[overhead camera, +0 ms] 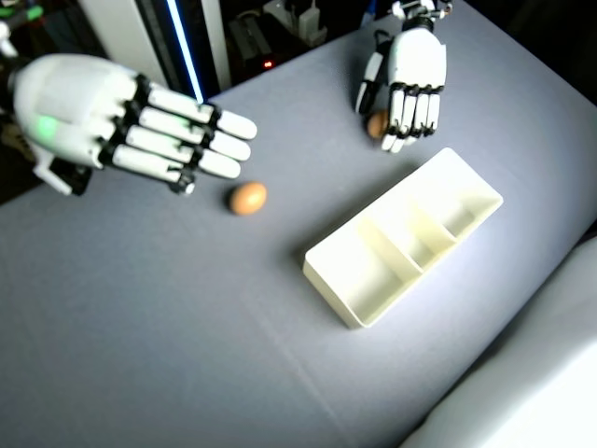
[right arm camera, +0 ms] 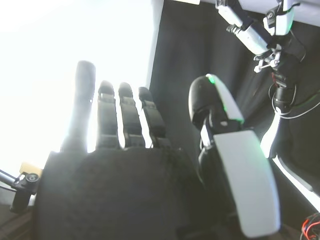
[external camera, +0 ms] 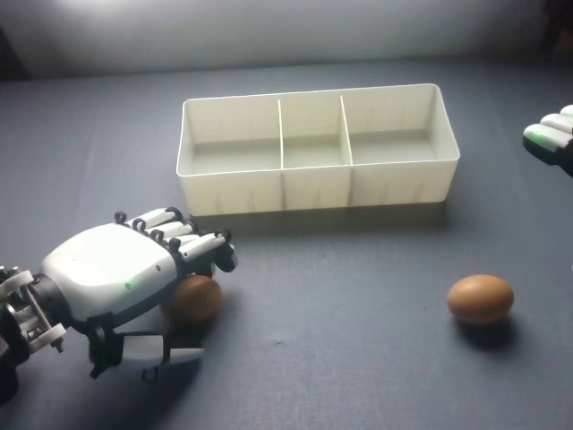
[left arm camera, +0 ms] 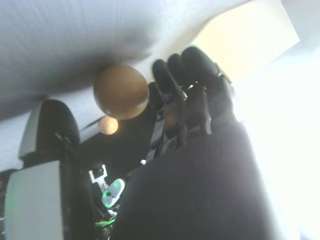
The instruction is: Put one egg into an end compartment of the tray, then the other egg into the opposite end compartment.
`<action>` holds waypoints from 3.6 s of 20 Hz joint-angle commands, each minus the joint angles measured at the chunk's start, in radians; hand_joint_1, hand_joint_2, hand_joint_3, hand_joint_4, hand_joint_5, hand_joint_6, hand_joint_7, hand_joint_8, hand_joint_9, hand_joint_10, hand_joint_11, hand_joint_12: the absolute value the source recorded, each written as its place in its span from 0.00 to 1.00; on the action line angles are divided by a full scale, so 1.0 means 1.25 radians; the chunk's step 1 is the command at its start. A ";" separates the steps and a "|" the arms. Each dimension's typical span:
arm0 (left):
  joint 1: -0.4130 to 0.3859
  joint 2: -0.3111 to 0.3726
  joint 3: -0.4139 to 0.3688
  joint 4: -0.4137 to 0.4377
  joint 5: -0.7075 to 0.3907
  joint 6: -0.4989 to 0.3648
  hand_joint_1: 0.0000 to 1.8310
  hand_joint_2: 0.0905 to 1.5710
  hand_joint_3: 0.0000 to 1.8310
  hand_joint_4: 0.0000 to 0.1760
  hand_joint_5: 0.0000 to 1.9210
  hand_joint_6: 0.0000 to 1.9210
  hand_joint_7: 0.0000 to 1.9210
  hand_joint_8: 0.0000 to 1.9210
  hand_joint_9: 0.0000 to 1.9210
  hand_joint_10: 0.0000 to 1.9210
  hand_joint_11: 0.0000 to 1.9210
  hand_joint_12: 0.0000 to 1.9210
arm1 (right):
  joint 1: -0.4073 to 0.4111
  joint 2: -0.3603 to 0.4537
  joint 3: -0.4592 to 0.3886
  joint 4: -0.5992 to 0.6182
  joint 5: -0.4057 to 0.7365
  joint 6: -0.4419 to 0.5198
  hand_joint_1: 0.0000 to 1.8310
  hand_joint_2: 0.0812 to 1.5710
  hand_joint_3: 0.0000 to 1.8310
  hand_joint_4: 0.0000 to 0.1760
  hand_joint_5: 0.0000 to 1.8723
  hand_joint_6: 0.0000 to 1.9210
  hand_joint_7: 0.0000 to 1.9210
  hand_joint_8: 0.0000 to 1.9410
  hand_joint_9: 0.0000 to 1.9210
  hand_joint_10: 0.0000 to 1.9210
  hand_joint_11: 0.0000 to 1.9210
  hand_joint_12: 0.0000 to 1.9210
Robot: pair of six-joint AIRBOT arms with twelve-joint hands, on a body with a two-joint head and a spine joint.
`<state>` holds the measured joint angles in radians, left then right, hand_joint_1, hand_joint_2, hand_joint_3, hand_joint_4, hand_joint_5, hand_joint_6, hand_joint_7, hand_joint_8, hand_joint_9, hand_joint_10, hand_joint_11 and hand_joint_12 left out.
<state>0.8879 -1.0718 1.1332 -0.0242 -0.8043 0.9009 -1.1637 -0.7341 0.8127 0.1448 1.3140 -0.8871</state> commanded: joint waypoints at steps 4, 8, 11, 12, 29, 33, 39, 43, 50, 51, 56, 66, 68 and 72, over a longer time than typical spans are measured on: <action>-0.011 0.003 -0.001 0.007 -0.067 0.015 0.62 0.73 0.02 0.00 0.44 0.63 0.71 1.00 0.81 1.00 0.85 1.00 | 0.002 0.001 0.002 0.008 0.104 0.003 0.26 0.91 0.00 0.00 0.00 0.00 0.00 0.00 0.00 0.00 0.00 1.00; -0.019 0.010 -0.003 0.016 -0.054 0.028 0.63 0.72 0.01 0.00 0.46 0.60 0.66 1.00 0.76 1.00 0.82 1.00 | 0.000 0.001 0.002 0.012 0.109 0.004 0.24 0.90 0.00 0.00 0.00 0.00 0.00 0.00 0.00 0.00 0.00 1.00; -0.020 0.035 -0.024 0.018 -0.093 0.038 0.62 0.73 0.00 0.00 0.45 0.61 0.64 1.00 0.74 1.00 0.79 1.00 | -0.001 0.001 0.001 0.014 0.112 0.004 0.26 0.90 0.00 0.00 0.00 0.00 0.00 0.00 0.00 0.00 0.00 1.00; -0.020 0.042 -0.030 0.019 -0.106 0.040 0.62 0.73 0.01 0.00 0.44 0.62 0.58 1.00 0.68 1.00 0.73 1.00 | -0.001 0.001 0.001 0.014 0.112 0.004 0.26 0.90 0.00 0.00 0.00 0.00 0.00 0.00 0.00 0.00 0.00 1.00; -0.199 0.069 -0.013 0.041 -0.149 0.109 0.61 0.75 0.00 0.00 0.43 0.65 0.56 0.86 0.64 0.94 0.63 1.00 | -0.001 0.000 0.001 0.026 0.125 0.004 0.22 0.91 0.00 0.00 0.00 0.00 0.00 0.00 0.00 0.00 0.00 1.00; -0.260 0.053 0.011 0.021 -0.114 0.149 0.62 0.74 0.00 0.00 0.44 0.62 0.60 1.00 0.70 1.00 0.73 1.00 | -0.002 -0.005 0.004 0.026 0.125 0.004 0.22 0.90 0.00 0.00 0.00 0.00 0.00 0.00 0.00 0.00 0.00 1.00; -0.393 -0.045 0.131 -0.005 0.065 0.180 0.62 0.74 0.00 0.00 0.44 0.63 0.67 1.00 0.76 1.00 0.80 1.00 | -0.006 -0.013 0.009 0.029 0.125 0.005 0.24 0.90 0.00 0.00 0.00 0.00 0.00 0.00 0.00 0.00 0.00 1.00; -0.400 -0.095 0.185 -0.067 0.137 0.214 0.59 0.78 0.00 0.00 0.12 0.50 0.25 0.60 0.25 0.74 0.17 0.99 | -0.007 -0.017 0.011 0.029 0.124 0.010 0.26 0.90 0.00 0.00 0.00 0.00 0.00 0.00 0.00 0.00 0.00 1.00; -0.378 -0.082 0.155 -0.065 0.091 0.214 0.17 0.85 0.00 0.25 0.00 0.20 0.06 0.09 0.00 0.15 0.00 0.39 | -0.008 -0.017 0.010 0.018 0.124 0.017 0.24 0.89 0.00 0.00 0.00 0.00 0.00 0.00 0.00 0.00 0.00 1.00; -0.374 -0.075 0.146 -0.064 0.074 0.214 0.13 0.86 0.01 0.27 0.00 0.18 0.06 0.08 0.00 0.15 0.00 0.37 | -0.008 -0.017 0.010 0.013 0.124 0.022 0.24 0.89 0.00 0.00 0.00 0.00 0.00 0.00 0.00 0.00 0.00 1.00; -0.314 0.003 0.066 -0.061 -0.079 0.193 0.13 0.94 0.00 0.35 0.02 0.24 0.04 0.04 0.00 0.08 0.00 0.58 | 0.014 -0.018 0.022 -0.032 0.066 0.055 0.34 0.82 0.00 0.00 0.00 0.00 0.02 0.01 0.02 0.01 0.00 1.00; -0.136 0.131 -0.053 -0.070 -0.354 0.127 0.39 0.89 0.00 0.00 0.20 0.10 0.18 0.00 0.09 0.08 0.00 0.52 | 0.119 -0.114 0.105 -0.085 -0.181 0.079 0.44 0.71 0.00 0.00 0.03 0.02 0.05 0.11 0.00 0.37 0.00 1.00; -0.102 0.151 -0.071 -0.079 -0.389 0.127 0.41 0.89 0.00 0.00 0.21 0.06 0.17 0.00 0.10 0.06 0.00 0.52 | 0.135 -0.138 0.128 -0.083 -0.226 0.081 0.45 0.71 0.00 0.00 0.04 0.03 0.05 0.11 0.00 0.34 0.00 1.00; -0.052 0.171 -0.095 -0.085 -0.431 0.127 0.40 0.89 0.00 0.00 0.23 0.02 0.18 0.00 0.12 0.02 0.00 0.51 | 0.156 -0.181 0.170 -0.069 -0.282 0.081 0.47 0.71 0.00 0.00 0.09 0.05 0.10 0.11 0.00 0.36 0.00 0.99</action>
<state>0.8295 -0.8677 1.0134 -0.1314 -1.2049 1.0565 -0.9791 -0.9646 1.0245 0.0505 0.8612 -0.7898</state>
